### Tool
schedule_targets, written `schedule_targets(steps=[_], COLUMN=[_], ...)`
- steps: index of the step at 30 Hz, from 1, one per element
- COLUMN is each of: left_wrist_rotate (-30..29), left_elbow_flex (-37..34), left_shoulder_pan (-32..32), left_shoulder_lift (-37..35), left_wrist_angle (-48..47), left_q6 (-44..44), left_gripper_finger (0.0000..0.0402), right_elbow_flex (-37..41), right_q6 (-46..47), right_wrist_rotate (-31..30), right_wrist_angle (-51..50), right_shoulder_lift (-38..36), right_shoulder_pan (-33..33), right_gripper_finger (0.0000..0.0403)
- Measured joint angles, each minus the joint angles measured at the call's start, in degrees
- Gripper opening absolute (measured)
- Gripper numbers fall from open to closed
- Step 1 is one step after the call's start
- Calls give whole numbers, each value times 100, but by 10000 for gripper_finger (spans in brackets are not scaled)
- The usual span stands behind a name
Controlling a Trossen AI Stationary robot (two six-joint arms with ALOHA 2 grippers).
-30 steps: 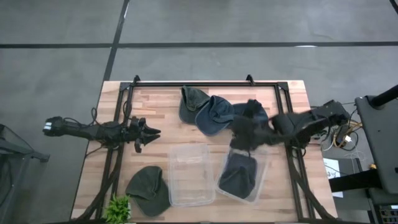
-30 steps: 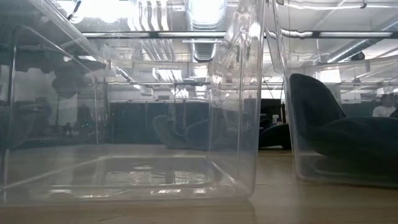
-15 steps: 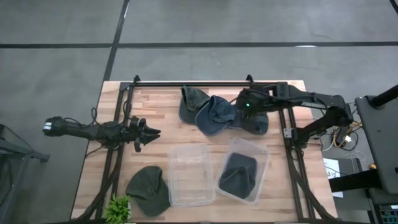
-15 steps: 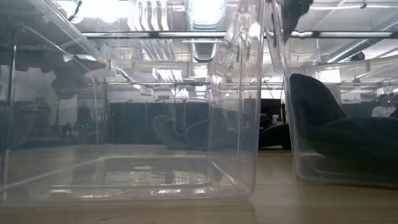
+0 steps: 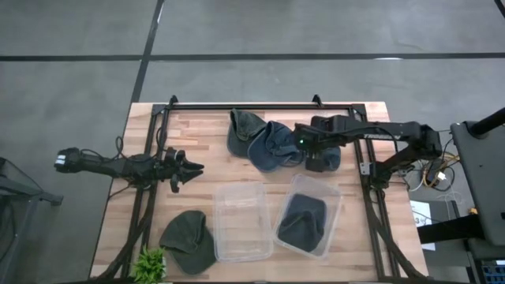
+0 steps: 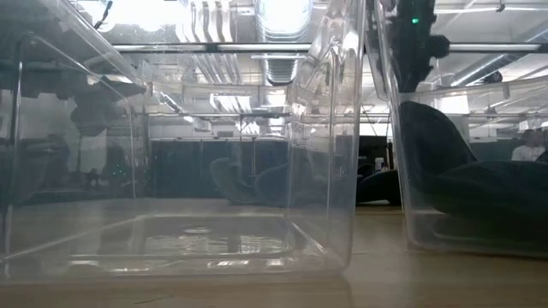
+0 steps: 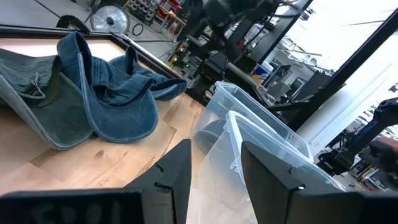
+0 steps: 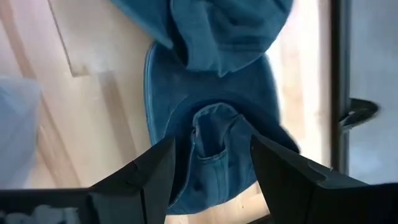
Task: Pick & Place hat
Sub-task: Put the right blue cap into the right transparent container
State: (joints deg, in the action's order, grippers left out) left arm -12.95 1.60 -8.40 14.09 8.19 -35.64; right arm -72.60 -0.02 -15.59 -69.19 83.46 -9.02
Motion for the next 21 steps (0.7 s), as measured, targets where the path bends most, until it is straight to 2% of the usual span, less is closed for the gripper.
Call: schedule_targets(steps=[4, 21], left_wrist_rotate=[0, -2], left_elbow_flex=[-1, -1], left_shoulder_pan=[0, 1], left_shoulder_lift=[0, 0], left_wrist_angle=[-1, -2], left_q6=[0, -15], left_gripper_finger=[133, 133], right_elbow_flex=[363, 1478], right_q6=[-4, -63], right_wrist_rotate=[368, 900], right_wrist_angle=[284, 1155], right_shoulder_lift=[24, 86], right_shoulder_pan=[-82, -122], right_gripper_finger=[203, 203])
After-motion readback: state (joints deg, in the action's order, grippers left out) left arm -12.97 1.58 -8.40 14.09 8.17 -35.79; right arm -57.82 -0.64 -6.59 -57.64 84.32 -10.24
